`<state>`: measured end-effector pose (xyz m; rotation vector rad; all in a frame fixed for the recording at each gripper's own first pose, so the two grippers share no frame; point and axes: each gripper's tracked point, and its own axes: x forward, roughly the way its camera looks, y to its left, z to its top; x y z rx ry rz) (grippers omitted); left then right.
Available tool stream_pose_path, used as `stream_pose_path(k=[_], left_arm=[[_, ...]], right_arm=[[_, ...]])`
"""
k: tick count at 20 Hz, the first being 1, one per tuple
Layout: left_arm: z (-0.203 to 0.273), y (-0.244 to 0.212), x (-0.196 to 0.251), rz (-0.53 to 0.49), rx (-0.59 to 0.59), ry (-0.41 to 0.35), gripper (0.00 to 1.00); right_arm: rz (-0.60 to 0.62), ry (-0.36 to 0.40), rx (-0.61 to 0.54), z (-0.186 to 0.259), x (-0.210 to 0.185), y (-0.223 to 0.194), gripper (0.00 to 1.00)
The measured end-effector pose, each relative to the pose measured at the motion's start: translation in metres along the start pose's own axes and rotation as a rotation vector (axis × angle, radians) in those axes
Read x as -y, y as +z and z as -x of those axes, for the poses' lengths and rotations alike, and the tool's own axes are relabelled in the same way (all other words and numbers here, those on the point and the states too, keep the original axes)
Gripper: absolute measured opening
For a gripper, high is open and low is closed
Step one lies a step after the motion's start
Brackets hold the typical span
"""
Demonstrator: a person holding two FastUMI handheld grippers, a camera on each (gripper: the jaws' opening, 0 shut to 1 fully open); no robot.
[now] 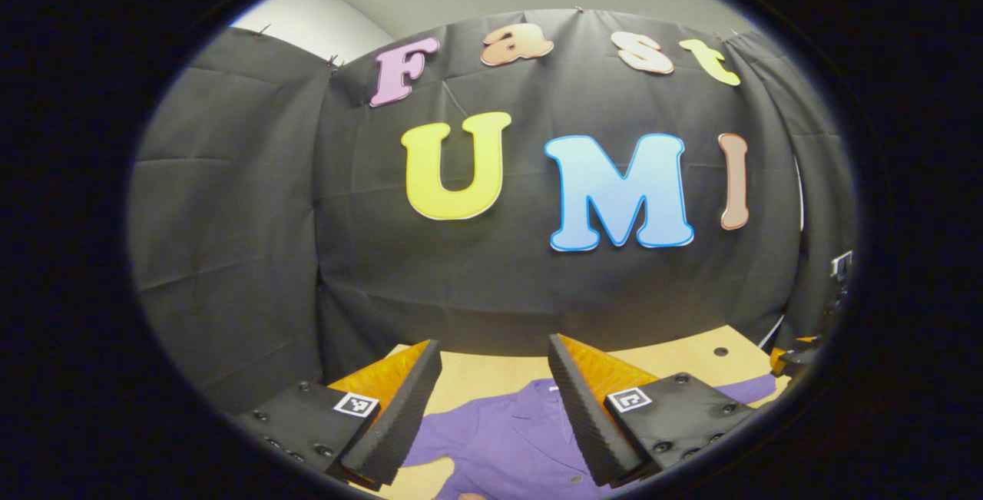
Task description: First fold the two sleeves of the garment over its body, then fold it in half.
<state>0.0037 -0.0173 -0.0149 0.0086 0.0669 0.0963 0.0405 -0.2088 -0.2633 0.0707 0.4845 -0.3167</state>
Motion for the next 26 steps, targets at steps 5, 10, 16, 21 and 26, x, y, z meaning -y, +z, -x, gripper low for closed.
stream_pose_path(k=[5,10,16,21,26], left_arm=[[-0.005,-0.008,-0.003,-0.002,-0.031,0.040,0.94],[-0.009,-0.019,0.000,0.012,-0.064,0.067,0.94],[-0.012,-0.027,0.006,0.024,-0.087,0.074,0.94],[-0.011,-0.028,0.008,0.032,-0.092,0.072,0.94],[-0.011,-0.027,0.011,0.031,-0.090,0.060,0.94]], right_arm=[[-0.005,-0.068,-0.155,-0.041,0.034,-0.064,0.91],[-0.018,-0.106,-0.272,-0.075,0.054,-0.112,0.90],[-0.031,-0.095,-0.360,-0.083,0.057,-0.141,0.91],[-0.128,-0.051,-0.387,-0.080,0.051,-0.149,0.94],[-0.148,-0.035,-0.403,-0.083,0.045,-0.153,0.64]])
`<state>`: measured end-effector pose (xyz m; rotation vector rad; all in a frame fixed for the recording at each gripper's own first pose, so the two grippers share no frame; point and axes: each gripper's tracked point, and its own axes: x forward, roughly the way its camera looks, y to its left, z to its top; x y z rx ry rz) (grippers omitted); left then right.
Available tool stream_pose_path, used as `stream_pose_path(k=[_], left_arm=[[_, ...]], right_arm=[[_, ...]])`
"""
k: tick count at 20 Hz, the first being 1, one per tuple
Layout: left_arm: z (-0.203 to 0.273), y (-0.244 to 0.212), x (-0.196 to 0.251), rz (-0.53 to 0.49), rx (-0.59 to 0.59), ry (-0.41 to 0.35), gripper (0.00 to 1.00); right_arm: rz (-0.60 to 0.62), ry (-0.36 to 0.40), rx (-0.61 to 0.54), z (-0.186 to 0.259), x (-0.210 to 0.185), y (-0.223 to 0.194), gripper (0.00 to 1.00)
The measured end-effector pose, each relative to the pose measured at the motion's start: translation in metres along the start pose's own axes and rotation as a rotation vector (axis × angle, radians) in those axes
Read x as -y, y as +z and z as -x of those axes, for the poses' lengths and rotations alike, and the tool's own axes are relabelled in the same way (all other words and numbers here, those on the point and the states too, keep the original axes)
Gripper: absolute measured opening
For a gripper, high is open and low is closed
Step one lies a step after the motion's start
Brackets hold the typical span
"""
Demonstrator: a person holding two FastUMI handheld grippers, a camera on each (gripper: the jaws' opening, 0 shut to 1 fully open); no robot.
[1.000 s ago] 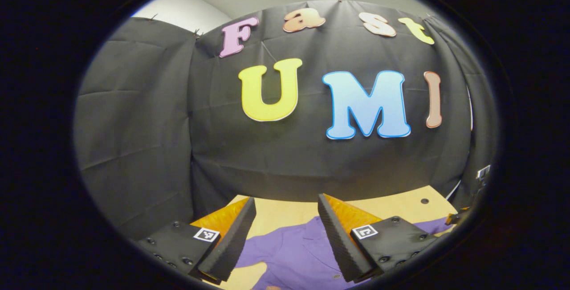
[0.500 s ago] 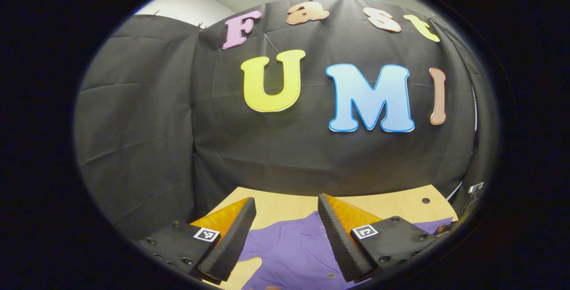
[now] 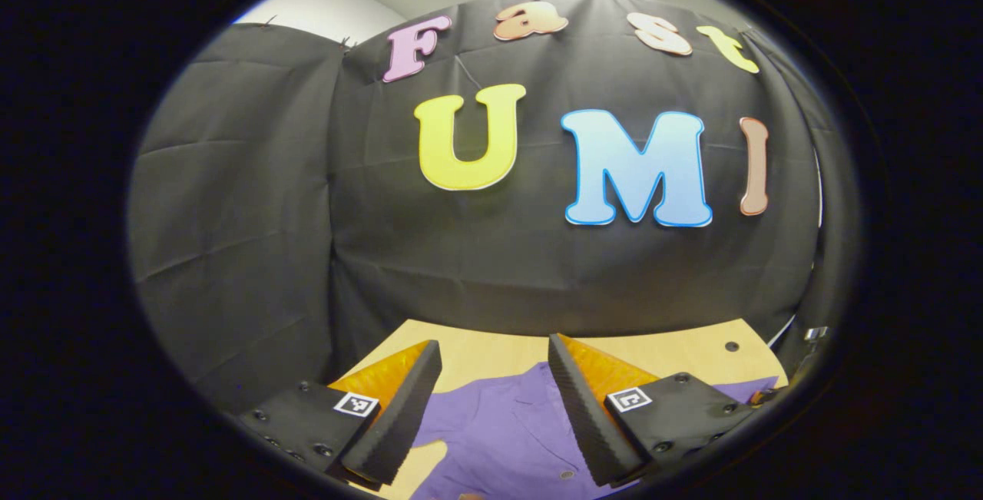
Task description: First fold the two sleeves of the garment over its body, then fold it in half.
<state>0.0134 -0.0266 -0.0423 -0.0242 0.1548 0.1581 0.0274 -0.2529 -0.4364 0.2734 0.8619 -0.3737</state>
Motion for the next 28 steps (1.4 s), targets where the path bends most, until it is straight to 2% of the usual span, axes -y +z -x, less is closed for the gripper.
stream_pose_path(k=[1,3,6,7,10,12,17,25,28], left_arm=[[0.001,-0.001,0.001,-0.003,0.001,-0.004,0.94],[0.001,0.000,0.000,-0.008,0.002,-0.008,0.94],[0.002,0.000,-0.002,-0.005,0.003,-0.014,0.94],[0.003,-0.001,-0.003,-0.005,0.001,-0.013,0.94],[0.004,-0.001,-0.011,0.003,0.001,-0.012,0.93],[0.005,-0.002,-0.017,0.007,0.001,-0.010,0.94],[0.011,-0.005,-0.039,0.013,0.002,0.001,0.94],[0.028,-0.023,-0.107,0.019,-0.021,0.040,0.94],[0.029,-0.029,-0.132,0.026,-0.029,0.058,0.94]], right_arm=[[-0.020,0.015,0.002,-0.001,-0.004,0.003,0.63],[-0.074,0.020,-0.030,0.006,-0.010,0.001,0.19],[-0.112,0.017,-0.067,0.011,-0.011,0.002,0.19],[-0.125,0.018,-0.061,0.002,-0.012,0.006,0.03],[-0.160,0.016,-0.087,0.005,-0.011,0.006,0.01],[-0.196,0.045,-0.091,0.010,-0.016,0.015,0.01],[-0.262,0.178,-0.068,0.020,-0.024,0.039,0.01],[-0.179,0.428,-0.060,0.016,-0.028,0.031,0.01],[-0.140,0.496,-0.069,0.017,-0.027,0.033,0.01]])
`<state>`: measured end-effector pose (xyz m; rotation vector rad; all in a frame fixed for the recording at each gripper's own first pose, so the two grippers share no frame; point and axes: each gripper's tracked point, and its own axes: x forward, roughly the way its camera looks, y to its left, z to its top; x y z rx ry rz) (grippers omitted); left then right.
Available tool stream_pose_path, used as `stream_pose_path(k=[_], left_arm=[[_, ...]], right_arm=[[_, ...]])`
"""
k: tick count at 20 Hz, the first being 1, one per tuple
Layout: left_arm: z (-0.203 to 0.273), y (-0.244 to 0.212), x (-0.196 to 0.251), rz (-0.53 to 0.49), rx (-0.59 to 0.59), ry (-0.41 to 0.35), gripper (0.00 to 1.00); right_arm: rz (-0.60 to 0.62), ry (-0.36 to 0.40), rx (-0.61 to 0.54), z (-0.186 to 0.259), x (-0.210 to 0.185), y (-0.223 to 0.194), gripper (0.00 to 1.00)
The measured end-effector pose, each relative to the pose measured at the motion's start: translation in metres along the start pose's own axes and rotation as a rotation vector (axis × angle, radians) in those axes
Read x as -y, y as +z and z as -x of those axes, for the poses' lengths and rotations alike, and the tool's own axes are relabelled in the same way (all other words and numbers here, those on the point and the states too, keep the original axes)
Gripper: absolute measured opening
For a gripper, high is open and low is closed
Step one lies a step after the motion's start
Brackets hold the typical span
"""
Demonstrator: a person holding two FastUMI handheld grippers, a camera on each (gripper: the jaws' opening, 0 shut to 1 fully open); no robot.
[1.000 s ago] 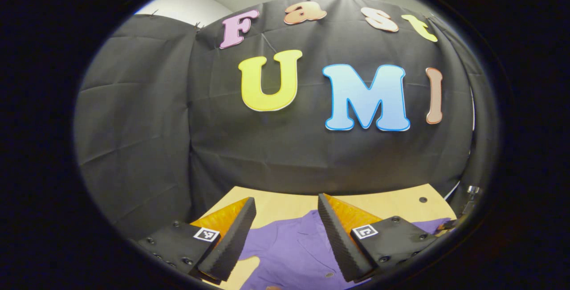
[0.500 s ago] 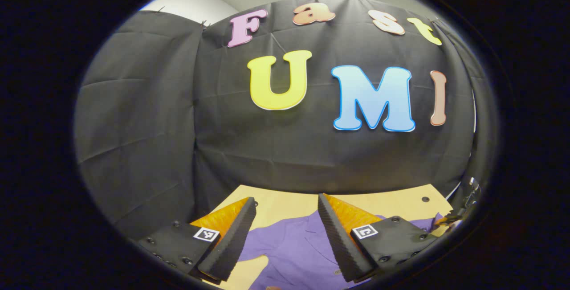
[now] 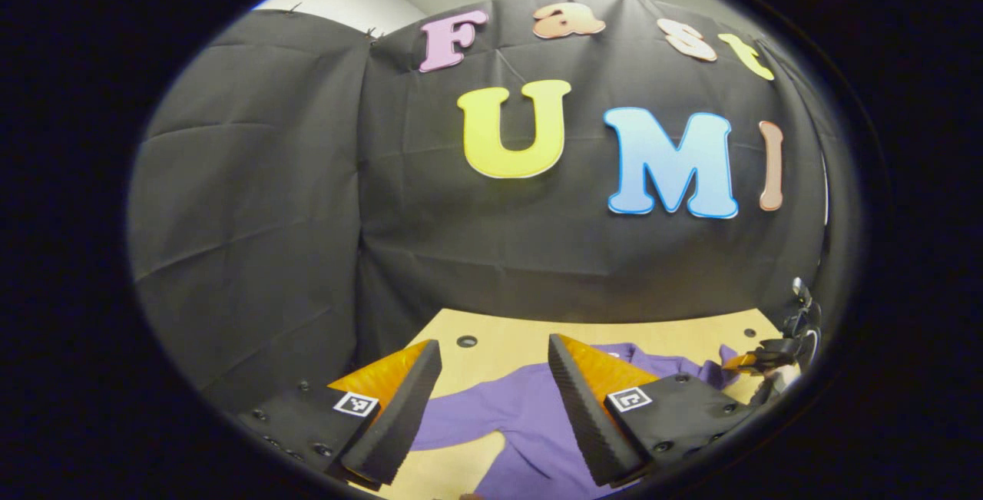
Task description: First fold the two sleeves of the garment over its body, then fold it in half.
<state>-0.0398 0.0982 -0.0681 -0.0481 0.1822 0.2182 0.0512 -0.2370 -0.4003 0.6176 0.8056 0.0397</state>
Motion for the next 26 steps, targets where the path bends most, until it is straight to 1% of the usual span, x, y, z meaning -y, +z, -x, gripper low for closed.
stream_pose_path(k=[2,4,12,16,20,22,24,25,26], left_arm=[[-0.001,-0.005,-0.021,0.003,-0.004,0.015,0.94],[-0.003,-0.008,-0.039,0.002,-0.008,0.025,0.94],[-0.011,-0.022,-0.110,-0.003,-0.028,0.075,0.94],[-0.014,-0.029,-0.136,0.004,-0.039,0.101,0.94],[-0.015,-0.034,-0.155,0.007,-0.046,0.125,0.94],[-0.015,-0.039,-0.162,0.013,-0.054,0.137,0.94],[-0.016,-0.044,-0.170,0.015,-0.060,0.151,0.94],[-0.016,-0.046,-0.172,0.016,-0.062,0.157,0.94],[-0.017,-0.047,-0.174,0.018,-0.064,0.160,0.93]], right_arm=[[0.036,0.053,-0.024,0.001,0.001,-0.001,0.01],[0.062,0.088,-0.044,0.003,0.002,0.002,0.01],[0.138,0.190,-0.152,0.007,0.000,0.004,0.01],[0.213,0.231,-0.217,0.011,0.001,0.010,0.01],[0.275,0.250,-0.284,0.012,0.003,0.015,0.01],[0.329,0.228,-0.326,0.016,0.009,0.014,0.01],[0.379,0.197,-0.354,0.023,0.013,0.029,0.01],[0.394,0.192,-0.352,0.017,0.015,0.012,0.01],[0.400,0.191,-0.350,0.015,0.016,0.009,0.02]])
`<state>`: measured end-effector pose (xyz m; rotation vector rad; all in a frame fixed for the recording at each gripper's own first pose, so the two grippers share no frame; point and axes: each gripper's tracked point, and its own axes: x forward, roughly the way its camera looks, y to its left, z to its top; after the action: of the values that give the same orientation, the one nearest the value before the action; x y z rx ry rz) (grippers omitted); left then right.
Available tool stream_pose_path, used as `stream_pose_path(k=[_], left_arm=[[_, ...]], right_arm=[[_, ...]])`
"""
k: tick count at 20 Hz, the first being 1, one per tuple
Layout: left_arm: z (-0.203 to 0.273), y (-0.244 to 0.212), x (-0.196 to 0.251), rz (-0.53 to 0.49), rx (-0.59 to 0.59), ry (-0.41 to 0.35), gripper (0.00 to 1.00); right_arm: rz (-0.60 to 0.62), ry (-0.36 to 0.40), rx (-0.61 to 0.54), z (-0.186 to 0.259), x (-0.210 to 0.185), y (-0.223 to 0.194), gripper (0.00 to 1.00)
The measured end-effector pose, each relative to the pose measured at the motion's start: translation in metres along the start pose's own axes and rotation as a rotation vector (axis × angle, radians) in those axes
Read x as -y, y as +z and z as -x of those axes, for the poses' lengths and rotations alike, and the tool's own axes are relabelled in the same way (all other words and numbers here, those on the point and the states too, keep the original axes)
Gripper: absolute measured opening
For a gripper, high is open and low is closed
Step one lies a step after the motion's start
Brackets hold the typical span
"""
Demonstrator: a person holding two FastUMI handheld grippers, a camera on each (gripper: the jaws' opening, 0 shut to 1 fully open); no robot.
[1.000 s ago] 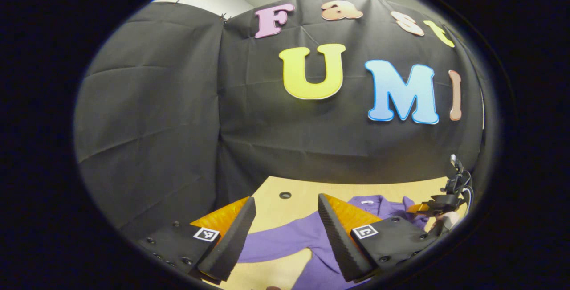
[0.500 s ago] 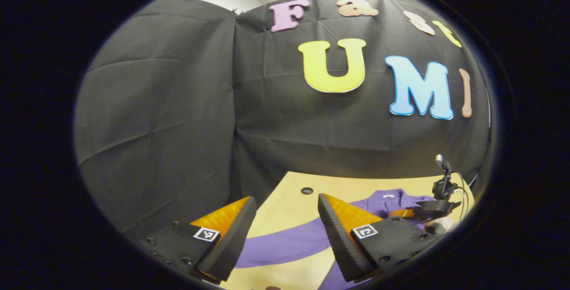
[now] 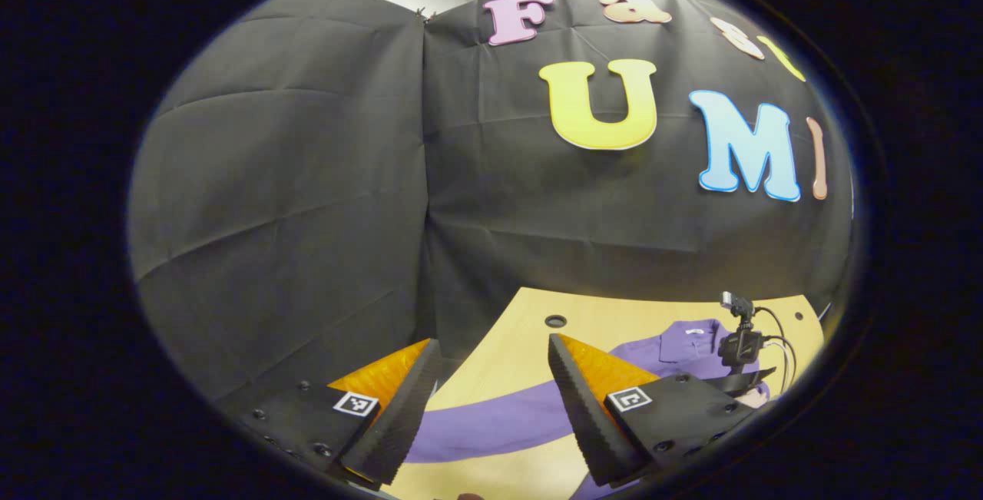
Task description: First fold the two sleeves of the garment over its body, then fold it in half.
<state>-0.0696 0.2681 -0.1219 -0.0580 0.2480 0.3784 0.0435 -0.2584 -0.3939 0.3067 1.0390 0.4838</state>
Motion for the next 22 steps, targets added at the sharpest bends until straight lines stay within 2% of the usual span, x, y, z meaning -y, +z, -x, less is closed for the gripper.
stream_pose_path(k=[2,3,4,7,8,13,22], left_arm=[[-0.004,-0.004,0.000,-0.001,-0.005,0.005,0.94],[-0.006,-0.008,-0.001,-0.001,-0.010,0.007,0.94],[-0.008,-0.012,-0.001,0.004,-0.017,0.005,0.94],[-0.015,-0.028,-0.002,0.024,-0.043,0.008,0.94],[-0.018,-0.036,-0.003,0.026,-0.054,0.012,0.94],[-0.036,-0.090,-0.011,0.023,-0.129,0.030,0.93],[-0.079,-0.200,-0.050,0.055,-0.305,0.094,0.95]], right_arm=[[-0.002,0.015,-0.006,-0.003,-0.003,-0.002,0.03],[-0.002,0.012,-0.012,0.000,0.001,-0.003,0.09],[0.002,0.014,-0.011,0.002,0.001,-0.002,0.10],[0.014,0.029,0.025,0.014,-0.007,0.007,0.64],[0.025,0.026,0.036,0.018,-0.007,0.009,0.67],[0.077,0.012,0.068,0.049,0.005,0.018,0.70],[0.107,-0.096,0.125,0.118,0.053,0.029,0.70]])
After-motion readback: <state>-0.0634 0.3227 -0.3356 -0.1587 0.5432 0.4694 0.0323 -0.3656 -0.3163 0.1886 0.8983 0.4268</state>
